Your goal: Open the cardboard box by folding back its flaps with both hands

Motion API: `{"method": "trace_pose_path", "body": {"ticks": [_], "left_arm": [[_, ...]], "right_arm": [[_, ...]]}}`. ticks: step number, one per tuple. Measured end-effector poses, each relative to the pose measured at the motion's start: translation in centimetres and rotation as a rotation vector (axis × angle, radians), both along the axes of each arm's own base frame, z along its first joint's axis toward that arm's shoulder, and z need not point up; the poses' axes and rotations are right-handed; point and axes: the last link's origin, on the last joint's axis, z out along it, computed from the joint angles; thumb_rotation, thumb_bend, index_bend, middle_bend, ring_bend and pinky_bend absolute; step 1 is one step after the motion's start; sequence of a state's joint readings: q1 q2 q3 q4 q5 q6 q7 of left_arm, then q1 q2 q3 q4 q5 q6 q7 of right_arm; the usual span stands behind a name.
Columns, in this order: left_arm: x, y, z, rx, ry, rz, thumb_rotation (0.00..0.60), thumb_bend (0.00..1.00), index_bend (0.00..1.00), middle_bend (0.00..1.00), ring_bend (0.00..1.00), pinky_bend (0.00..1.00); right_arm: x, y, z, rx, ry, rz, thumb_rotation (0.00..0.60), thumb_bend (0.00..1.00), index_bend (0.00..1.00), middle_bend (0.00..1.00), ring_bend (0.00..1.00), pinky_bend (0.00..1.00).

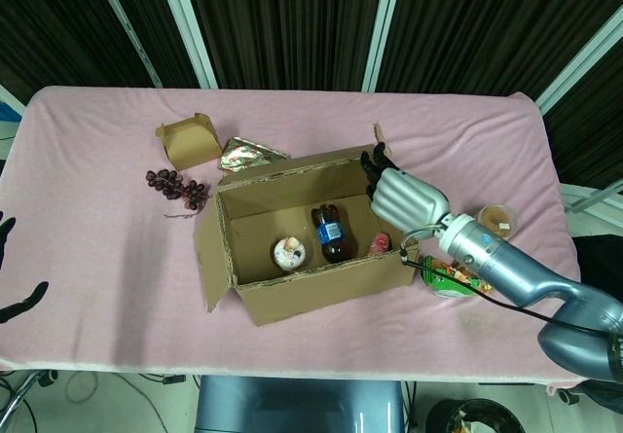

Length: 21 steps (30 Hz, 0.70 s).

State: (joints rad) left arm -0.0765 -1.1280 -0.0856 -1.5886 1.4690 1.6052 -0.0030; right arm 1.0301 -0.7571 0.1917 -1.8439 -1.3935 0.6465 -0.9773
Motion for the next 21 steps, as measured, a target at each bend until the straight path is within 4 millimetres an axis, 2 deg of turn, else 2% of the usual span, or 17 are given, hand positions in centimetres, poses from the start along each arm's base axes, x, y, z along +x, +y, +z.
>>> {"method": "trace_pose_path", "body": {"ticks": [3, 7, 13, 17, 21], "left_arm": [[0.0, 0.0, 0.0, -0.002, -0.003, 0.004, 0.6, 0.17, 0.0, 0.0, 0.0, 0.0], [0.0, 0.0, 0.0, -0.002, -0.001, 0.002, 0.6, 0.17, 0.0, 0.0, 0.0, 0.0], [0.0, 0.0, -0.1, -0.004, -0.001, 0.005, 0.6, 0.17, 0.0, 0.0, 0.0, 0.0], [0.0, 0.0, 0.0, -0.003, -0.001, 0.006, 0.6, 0.17, 0.0, 0.0, 0.0, 0.0], [0.0, 0.0, -0.1, -0.004, -0.001, 0.006, 0.6, 0.17, 0.0, 0.0, 0.0, 0.0]], "right_arm": [[-0.5, 0.0, 0.8, -0.022, 0.005, -0.014, 0.6, 0.58, 0.29, 0.29, 0.12, 0.22], [-1.2, 0.1, 1.6, -0.04, 0.012, -0.034, 0.6, 0.5, 0.23, 0.26, 0.12, 0.22], [-1.6, 0.2, 2.1, -0.049, 0.008, -0.039, 0.6, 0.41, 0.19, 0.22, 0.11, 0.22], [-1.9, 0.2, 2.4, -0.058, 0.004, -0.044, 0.6, 0.38, 0.16, 0.2, 0.09, 0.22], [-2.4, 0.2, 2.9, -0.072, 0.002, -0.05, 0.6, 0.33, 0.09, 0.15, 0.07, 0.22]]}}
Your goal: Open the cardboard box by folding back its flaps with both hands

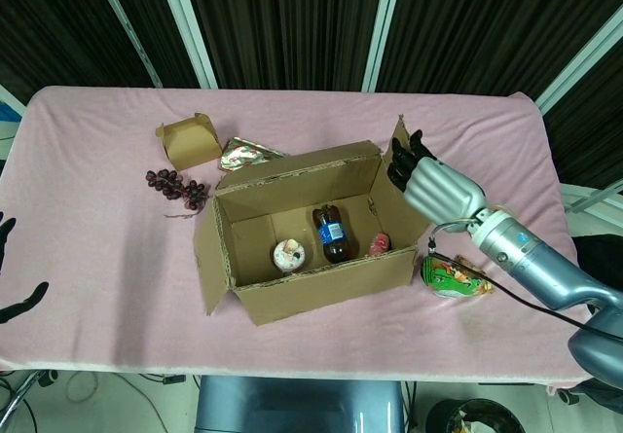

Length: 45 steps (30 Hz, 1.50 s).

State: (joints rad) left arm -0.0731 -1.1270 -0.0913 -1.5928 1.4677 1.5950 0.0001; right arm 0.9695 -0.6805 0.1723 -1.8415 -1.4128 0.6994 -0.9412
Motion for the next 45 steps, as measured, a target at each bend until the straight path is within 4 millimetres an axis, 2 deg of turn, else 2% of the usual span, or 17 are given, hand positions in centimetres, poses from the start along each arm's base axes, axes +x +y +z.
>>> {"method": "trace_pose_path", "body": {"ticks": [8, 15, 28, 38, 45], "left_arm": [[0.0, 0.0, 0.0, -0.002, 0.001, 0.001, 0.6, 0.17, 0.0, 0.0, 0.0, 0.0], [0.0, 0.0, 0.0, -0.002, 0.0, 0.002, 0.6, 0.17, 0.0, 0.0, 0.0, 0.0], [0.1, -0.1, -0.1, -0.007, 0.0, 0.001, 0.6, 0.17, 0.0, 0.0, 0.0, 0.0], [0.0, -0.1, -0.2, -0.011, 0.003, 0.004, 0.6, 0.17, 0.0, 0.0, 0.0, 0.0], [0.0, -0.1, -0.1, -0.013, 0.007, 0.007, 0.6, 0.17, 0.0, 0.0, 0.0, 0.0]], "right_arm": [[-1.3, 0.3, 1.1, -0.033, -0.006, -0.012, 0.6, 0.28, 0.01, 0.1, 0.05, 0.21], [-2.3, 0.6, 2.0, -0.051, 0.002, -0.022, 0.6, 0.28, 0.01, 0.09, 0.04, 0.21], [-5.4, 1.5, 3.1, -0.064, 0.045, -0.082, 0.6, 0.28, 0.01, 0.09, 0.04, 0.21], [-8.1, 2.0, 3.1, -0.066, 0.071, -0.149, 0.6, 0.28, 0.02, 0.09, 0.04, 0.21], [-9.5, 2.6, 2.4, -0.072, 0.0, -0.193, 0.6, 0.28, 0.02, 0.09, 0.04, 0.21]]}}
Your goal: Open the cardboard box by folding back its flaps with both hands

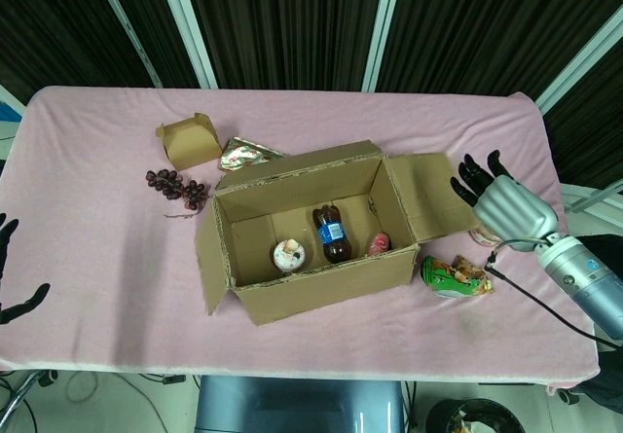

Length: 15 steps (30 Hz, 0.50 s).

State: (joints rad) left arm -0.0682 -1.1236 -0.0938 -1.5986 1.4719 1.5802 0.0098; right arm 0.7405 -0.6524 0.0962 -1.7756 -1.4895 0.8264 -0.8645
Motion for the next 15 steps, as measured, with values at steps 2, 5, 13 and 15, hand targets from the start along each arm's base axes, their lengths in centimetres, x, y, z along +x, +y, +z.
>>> {"method": "trace_pose_path", "body": {"ticks": [2, 5, 13, 15], "left_arm": [[0.0, 0.0, 0.0, -0.003, 0.004, 0.002, 0.6, 0.17, 0.0, 0.0, 0.0, 0.0], [-0.1, 0.0, -0.1, -0.013, 0.014, 0.012, 0.6, 0.17, 0.0, 0.0, 0.0, 0.0], [-0.1, -0.1, -0.4, -0.027, 0.052, 0.018, 0.6, 0.17, 0.0, 0.0, 0.0, 0.0], [-0.1, -0.1, -0.4, -0.022, 0.059, 0.01, 0.6, 0.15, 0.0, 0.0, 0.0, 0.0]], "right_arm": [[-0.4, 0.2, -0.2, -0.011, -0.047, -0.017, 0.6, 0.28, 0.02, 0.09, 0.04, 0.21], [-1.0, 0.9, -0.6, -0.038, -0.175, -0.048, 0.6, 0.28, 0.02, 0.09, 0.04, 0.21], [-3.8, 4.8, -2.8, -0.169, -0.717, -0.139, 0.6, 0.28, 0.0, 0.01, 0.0, 0.21], [-4.9, 6.2, -3.6, -0.196, -0.841, -0.176, 0.6, 0.27, 0.0, 0.0, 0.0, 0.21]]}}
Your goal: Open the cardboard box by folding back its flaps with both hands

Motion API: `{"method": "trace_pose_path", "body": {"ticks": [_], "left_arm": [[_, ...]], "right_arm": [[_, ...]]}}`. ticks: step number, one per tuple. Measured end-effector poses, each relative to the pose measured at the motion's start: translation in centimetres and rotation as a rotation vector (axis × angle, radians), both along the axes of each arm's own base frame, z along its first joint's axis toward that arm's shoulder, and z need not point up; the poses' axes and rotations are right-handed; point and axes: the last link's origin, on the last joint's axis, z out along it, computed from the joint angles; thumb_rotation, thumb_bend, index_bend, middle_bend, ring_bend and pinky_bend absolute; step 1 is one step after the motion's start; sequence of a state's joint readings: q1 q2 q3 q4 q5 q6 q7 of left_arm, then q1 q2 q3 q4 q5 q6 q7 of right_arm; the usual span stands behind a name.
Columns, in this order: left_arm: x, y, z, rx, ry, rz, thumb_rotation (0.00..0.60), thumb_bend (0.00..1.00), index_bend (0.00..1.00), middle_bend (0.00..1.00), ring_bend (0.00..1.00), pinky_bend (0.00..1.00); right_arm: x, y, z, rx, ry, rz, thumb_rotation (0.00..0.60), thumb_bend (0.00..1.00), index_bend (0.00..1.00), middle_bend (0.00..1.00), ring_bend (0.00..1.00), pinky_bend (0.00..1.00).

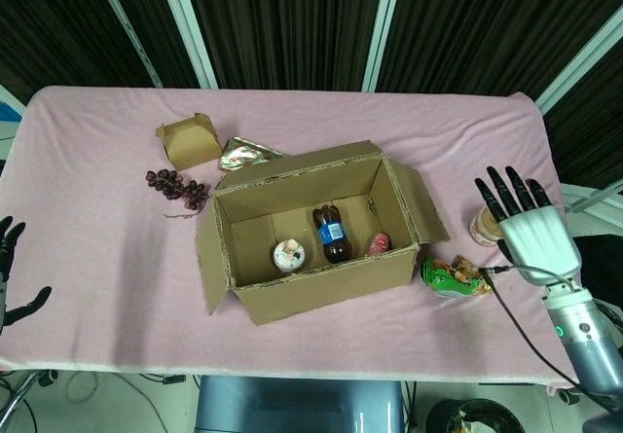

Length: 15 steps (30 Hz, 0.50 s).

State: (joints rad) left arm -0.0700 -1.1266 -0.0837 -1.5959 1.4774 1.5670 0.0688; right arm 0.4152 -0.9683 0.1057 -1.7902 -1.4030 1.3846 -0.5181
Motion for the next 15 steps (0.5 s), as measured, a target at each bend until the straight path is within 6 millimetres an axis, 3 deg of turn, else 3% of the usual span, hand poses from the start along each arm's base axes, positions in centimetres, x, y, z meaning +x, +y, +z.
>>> {"method": "trace_pose_path", "body": {"ticks": [7, 15], "left_arm": [[-0.1, 0.1, -0.1, 0.031, 0.024, -0.027, 0.6, 0.15, 0.0, 0.0, 0.0, 0.0], [0.1, 0.7, -0.5, 0.032, 0.046, -0.045, 0.6, 0.15, 0.0, 0.0, 0.0, 0.0]], "right_arm": [[-3.4, 5.0, -1.9, -0.067, -0.224, -0.053, 0.6, 0.27, 0.0, 0.0, 0.0, 0.21], [-6.5, 7.0, -3.2, -0.065, -0.253, -0.068, 0.6, 0.27, 0.0, 0.0, 0.0, 0.21]]}}
